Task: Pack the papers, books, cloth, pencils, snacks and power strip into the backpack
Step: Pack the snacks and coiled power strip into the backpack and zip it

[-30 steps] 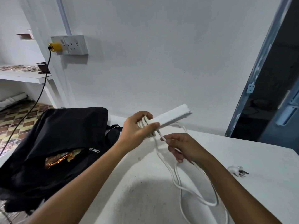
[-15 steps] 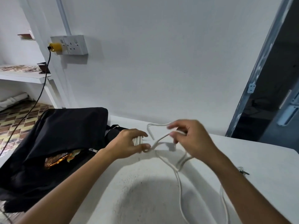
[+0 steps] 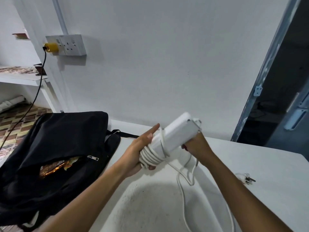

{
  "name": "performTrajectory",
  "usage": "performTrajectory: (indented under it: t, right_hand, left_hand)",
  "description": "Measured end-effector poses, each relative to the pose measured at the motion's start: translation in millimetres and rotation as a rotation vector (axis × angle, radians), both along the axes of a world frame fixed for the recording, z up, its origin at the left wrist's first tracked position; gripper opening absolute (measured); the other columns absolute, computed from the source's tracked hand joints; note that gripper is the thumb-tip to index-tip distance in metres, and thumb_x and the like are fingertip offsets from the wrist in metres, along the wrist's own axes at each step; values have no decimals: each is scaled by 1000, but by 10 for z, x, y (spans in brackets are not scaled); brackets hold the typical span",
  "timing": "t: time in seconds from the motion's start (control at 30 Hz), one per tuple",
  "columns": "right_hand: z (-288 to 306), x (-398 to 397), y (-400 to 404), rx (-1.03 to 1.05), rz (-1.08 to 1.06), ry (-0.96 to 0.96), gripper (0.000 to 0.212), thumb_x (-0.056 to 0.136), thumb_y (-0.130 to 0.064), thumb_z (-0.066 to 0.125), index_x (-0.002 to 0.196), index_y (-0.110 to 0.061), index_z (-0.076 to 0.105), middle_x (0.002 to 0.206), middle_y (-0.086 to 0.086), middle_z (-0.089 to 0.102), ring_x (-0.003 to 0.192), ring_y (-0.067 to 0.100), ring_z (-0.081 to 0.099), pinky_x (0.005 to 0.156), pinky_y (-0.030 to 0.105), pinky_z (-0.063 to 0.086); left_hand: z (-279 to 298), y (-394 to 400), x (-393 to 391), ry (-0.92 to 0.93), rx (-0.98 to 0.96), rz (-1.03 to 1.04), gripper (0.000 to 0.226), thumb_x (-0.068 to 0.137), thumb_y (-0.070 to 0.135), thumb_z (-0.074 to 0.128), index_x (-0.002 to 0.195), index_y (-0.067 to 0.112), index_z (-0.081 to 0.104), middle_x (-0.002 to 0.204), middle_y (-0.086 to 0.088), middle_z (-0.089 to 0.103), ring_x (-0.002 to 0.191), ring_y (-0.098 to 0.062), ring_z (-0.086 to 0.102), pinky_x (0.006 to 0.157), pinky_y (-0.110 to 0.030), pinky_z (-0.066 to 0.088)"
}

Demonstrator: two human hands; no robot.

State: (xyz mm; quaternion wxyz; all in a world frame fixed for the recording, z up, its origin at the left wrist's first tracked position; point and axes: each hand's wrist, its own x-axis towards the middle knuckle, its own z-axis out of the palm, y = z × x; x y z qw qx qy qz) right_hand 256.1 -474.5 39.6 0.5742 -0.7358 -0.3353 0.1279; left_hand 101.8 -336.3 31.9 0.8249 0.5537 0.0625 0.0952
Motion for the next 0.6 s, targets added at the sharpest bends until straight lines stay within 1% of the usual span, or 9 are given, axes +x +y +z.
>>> performTrajectory:
  t: [0.07,0.13,0.2,0.27,0.33,0.4,0.43,0.53,0.6]
  right_hand:
    - [-39,-96,73,-99,42,-164,42,78,-12,64,41,-25,49,35,-7,47,36,2,45,45,15,32]
    - [-75,-212,119,-158,76,-329,54,87,-15,61,39,-33,45,39,-9,46,42,4,45,47,18,30]
    - [-98,-283,122,-216,68,-475,49,91,-19,56,45,-32,47,47,-8,48,49,9,47,52,27,32]
    - [-97,-325,106,-315,76,-569,33,93,-20,50,62,-21,60,62,4,60,62,23,57,55,30,35]
    - [-107,-383,108,-360,73,-608,23,95,-20,47,85,-13,66,81,7,68,72,24,60,57,27,35]
    - [-131,-467,111,-288,57,-532,21,97,-18,47,105,-12,65,91,4,69,72,14,56,56,14,32]
    - [-145,-506,114,-237,45,-479,22,97,-17,47,112,-13,63,92,1,68,70,9,54,57,9,32]
    - [-191,-565,113,-163,73,-404,26,96,-12,48,119,-11,61,90,-6,64,66,-4,50,60,4,35]
    - [-204,-567,111,-117,91,-251,30,96,-8,48,123,-13,59,94,-3,66,61,-4,53,59,5,40]
  left_hand:
    - [65,-38,67,-13,-60,39,49,83,56,55,123,29,60,97,-25,60,72,-31,53,44,-28,45]
    - [141,-61,120,-19,-82,103,50,83,63,47,104,23,68,92,-26,58,72,-30,51,43,-27,43]
    - [204,-81,163,16,-28,164,53,77,68,41,83,26,72,89,-27,55,70,-30,51,41,-27,43]
    - [228,-82,190,91,74,240,54,68,74,44,72,26,69,84,-26,55,61,-30,53,41,-29,44]
    - [188,-37,203,148,149,311,66,64,76,49,91,17,63,78,-25,59,51,-30,56,44,-32,48]
    - [144,17,204,203,125,325,78,67,74,52,104,6,58,78,-24,62,50,-28,59,46,-33,51]
    - [132,37,208,222,79,315,77,70,71,54,107,4,57,78,-23,62,52,-28,59,47,-33,51]
    - [117,107,209,274,-40,286,63,84,50,60,120,-2,54,86,-24,61,56,-29,57,49,-34,49]
    - [115,159,196,289,-77,276,63,84,41,59,124,-8,50,91,-26,58,57,-29,55,50,-33,47]
